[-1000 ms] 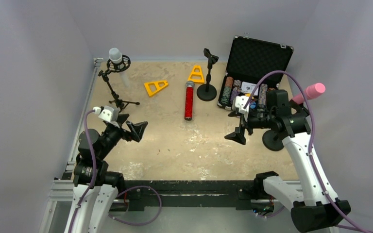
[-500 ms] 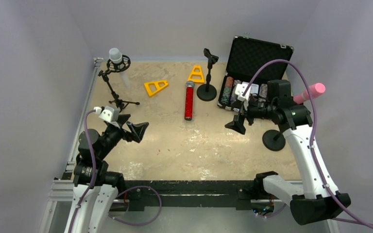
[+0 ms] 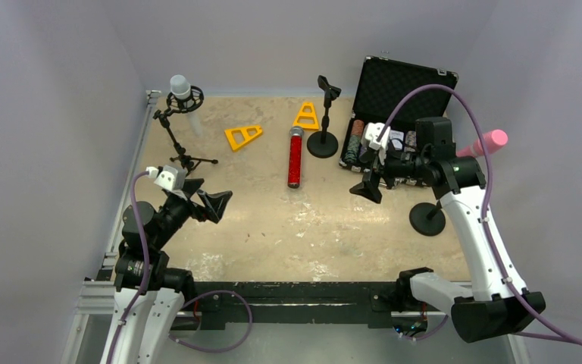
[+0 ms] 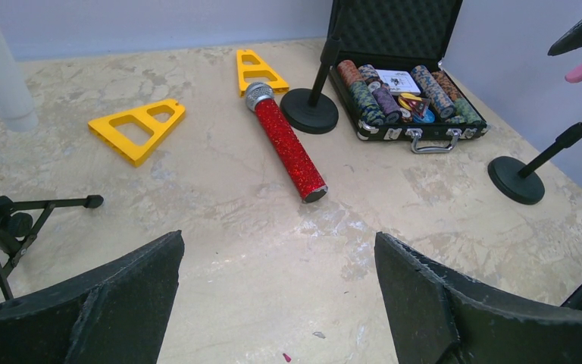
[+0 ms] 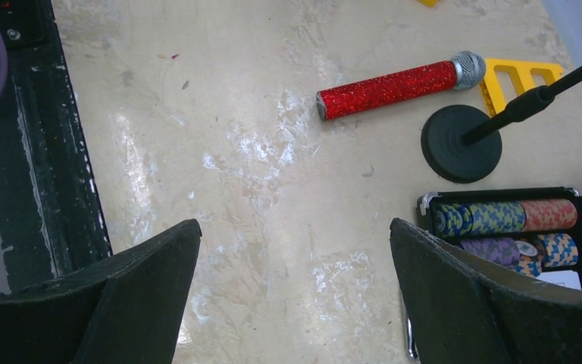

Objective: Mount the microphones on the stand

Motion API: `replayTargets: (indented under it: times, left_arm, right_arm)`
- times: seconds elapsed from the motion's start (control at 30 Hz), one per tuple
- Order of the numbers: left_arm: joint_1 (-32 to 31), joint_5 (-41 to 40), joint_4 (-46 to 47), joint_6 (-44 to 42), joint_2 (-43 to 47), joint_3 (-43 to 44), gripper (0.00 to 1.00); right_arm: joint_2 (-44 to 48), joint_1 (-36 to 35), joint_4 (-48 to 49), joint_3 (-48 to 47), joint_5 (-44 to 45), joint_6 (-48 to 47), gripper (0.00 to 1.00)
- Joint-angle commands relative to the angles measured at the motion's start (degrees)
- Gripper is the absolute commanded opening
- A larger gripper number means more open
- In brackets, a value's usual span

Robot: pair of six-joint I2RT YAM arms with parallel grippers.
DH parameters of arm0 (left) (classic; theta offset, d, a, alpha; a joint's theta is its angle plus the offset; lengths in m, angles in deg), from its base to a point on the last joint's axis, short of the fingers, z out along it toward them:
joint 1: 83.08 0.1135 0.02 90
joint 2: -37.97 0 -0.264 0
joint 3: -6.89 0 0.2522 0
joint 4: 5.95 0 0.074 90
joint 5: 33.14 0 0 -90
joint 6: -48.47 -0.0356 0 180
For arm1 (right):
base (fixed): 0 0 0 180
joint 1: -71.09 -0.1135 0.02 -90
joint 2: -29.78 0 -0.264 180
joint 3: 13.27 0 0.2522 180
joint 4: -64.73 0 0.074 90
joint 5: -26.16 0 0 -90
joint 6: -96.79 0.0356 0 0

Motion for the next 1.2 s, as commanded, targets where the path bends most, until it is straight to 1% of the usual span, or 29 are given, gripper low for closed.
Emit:
replayTargets:
  times: [0.0, 0.7, 1.17]
  left_arm:
    - [-0.20, 0.38, 1.57, 0.51, -0.23, -0.53, 0.99]
    - [-0.20, 0.32, 1.40, 0.42, -0.24, -0.49, 0.99]
    - [-0.20, 0.29, 1.39, 0.33, -0.18, -0.44, 0.99]
  right_arm:
    - [-0.63, -0.41, 0.84, -3.35, 0.73, 1.13, 0.99]
    - [-3.62, -1.43, 0.05, -7.46, 2.63, 1.04, 0.99]
    - [-4.08, -1.94, 0.36, -7.71, 3.32, 1.39, 0.99]
